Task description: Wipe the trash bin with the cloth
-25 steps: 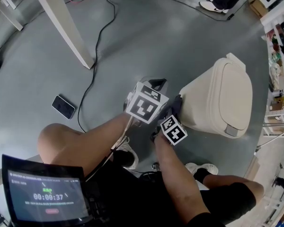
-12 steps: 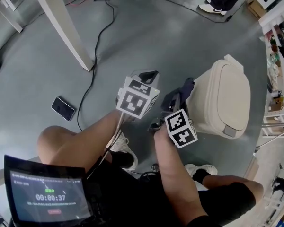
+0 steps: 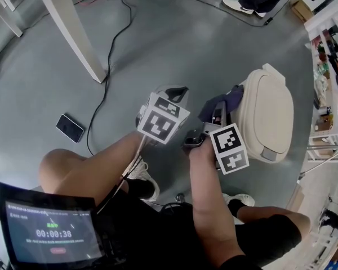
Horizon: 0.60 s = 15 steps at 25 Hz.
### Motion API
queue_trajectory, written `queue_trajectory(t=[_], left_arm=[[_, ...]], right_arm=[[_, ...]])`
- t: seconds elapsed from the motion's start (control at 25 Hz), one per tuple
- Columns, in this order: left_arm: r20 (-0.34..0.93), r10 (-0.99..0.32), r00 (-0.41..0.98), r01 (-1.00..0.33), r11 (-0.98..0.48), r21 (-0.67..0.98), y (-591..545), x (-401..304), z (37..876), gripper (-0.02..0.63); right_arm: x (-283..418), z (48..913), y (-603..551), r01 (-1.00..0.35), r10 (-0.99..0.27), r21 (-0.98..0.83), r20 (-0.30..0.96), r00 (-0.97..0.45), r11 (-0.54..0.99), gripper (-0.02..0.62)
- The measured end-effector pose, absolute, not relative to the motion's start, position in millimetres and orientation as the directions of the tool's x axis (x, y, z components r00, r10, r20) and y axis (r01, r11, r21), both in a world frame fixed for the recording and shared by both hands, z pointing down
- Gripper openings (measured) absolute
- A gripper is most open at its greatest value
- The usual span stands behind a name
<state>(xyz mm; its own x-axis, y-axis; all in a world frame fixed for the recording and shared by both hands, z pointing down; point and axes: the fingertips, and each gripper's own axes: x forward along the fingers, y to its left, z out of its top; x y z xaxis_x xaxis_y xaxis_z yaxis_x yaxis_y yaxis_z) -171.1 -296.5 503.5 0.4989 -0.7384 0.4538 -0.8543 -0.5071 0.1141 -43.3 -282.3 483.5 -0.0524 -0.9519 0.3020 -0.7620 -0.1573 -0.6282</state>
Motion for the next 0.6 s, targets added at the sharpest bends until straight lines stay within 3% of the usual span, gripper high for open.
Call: queue_trajectory(t=[0.6], left_arm=[[0.445,-0.742,0.502,-0.853,-0.510,0.112,-292.1,-163.9,499.9,-0.003]], right_arm=[[-22.5,541.6,-289.9,-0.707,-0.902,-0.633,0.431,0.014,-0.314,0.089]])
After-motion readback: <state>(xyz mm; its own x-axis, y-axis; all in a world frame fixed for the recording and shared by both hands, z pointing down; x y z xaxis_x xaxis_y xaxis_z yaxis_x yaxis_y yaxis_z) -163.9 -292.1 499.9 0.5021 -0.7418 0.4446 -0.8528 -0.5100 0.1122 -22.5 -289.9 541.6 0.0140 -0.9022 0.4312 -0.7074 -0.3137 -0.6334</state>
